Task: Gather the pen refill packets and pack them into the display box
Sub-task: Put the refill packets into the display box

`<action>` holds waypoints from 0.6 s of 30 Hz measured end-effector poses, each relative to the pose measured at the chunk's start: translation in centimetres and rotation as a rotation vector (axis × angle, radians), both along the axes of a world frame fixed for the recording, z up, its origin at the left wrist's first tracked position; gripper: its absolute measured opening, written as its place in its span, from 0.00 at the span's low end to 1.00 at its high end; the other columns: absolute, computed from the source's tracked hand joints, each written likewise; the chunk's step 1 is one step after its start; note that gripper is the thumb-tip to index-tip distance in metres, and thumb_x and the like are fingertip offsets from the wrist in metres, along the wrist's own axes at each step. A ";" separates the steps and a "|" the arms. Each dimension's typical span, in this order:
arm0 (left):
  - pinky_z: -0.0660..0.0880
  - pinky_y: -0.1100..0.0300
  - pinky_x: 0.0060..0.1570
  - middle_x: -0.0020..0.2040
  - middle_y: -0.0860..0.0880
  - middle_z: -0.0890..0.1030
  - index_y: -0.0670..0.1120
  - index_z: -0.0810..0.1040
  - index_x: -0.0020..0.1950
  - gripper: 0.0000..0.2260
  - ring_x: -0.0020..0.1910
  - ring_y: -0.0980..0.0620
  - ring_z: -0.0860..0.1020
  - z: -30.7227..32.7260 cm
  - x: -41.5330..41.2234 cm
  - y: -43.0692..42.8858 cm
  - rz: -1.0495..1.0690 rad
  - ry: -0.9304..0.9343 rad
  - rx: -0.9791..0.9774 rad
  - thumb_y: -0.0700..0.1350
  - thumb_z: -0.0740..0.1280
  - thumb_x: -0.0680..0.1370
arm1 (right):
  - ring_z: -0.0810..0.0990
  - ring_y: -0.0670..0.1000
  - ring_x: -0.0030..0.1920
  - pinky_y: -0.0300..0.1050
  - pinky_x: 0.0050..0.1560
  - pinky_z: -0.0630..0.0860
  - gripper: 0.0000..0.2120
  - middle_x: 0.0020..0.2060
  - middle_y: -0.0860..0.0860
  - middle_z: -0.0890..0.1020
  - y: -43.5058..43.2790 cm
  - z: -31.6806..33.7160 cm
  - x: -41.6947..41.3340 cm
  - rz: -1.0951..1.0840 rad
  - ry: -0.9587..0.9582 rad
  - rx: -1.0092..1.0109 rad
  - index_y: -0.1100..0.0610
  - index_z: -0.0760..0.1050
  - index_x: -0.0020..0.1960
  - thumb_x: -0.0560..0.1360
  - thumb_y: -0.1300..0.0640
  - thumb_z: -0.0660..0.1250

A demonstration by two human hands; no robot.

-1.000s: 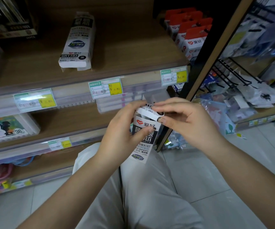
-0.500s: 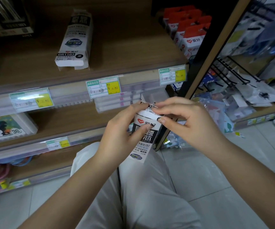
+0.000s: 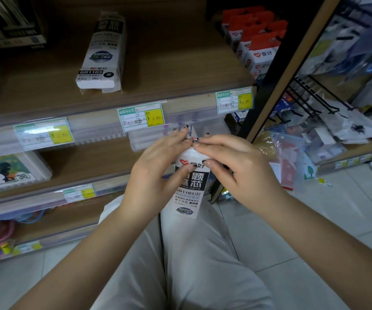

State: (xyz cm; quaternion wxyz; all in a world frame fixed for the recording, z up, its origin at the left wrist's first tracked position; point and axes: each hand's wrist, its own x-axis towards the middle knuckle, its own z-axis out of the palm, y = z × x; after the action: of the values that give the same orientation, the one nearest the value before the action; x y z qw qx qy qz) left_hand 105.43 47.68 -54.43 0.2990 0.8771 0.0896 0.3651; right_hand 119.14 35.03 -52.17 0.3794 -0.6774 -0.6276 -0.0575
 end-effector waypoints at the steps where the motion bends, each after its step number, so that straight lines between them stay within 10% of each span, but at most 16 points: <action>1: 0.67 0.56 0.67 0.64 0.49 0.74 0.42 0.77 0.62 0.17 0.66 0.50 0.71 0.2 0.0 0.4 0.006 0.004 0.046 0.45 0.67 0.75 | 0.80 0.56 0.54 0.52 0.54 0.76 0.14 0.54 0.56 0.81 0.2 0.1 0.2 0.020 0.015 -0.012 0.61 0.79 0.57 0.75 0.61 0.62; 18: 0.73 0.57 0.60 0.55 0.53 0.78 0.40 0.79 0.45 0.09 0.58 0.56 0.77 1.5 0.5 2.6 -0.050 0.039 -0.073 0.46 0.68 0.73 | 0.76 0.46 0.56 0.36 0.57 0.74 0.15 0.54 0.49 0.77 2.0 0.2 1.8 0.090 0.203 -0.038 0.61 0.79 0.57 0.72 0.68 0.66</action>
State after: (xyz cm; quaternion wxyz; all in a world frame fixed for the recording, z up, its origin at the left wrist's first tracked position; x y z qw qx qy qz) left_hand 105.95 50.23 -52.89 0.3383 0.8744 0.0867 0.3367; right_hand 120.96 37.05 -51.98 0.4303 -0.6580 -0.6166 0.0406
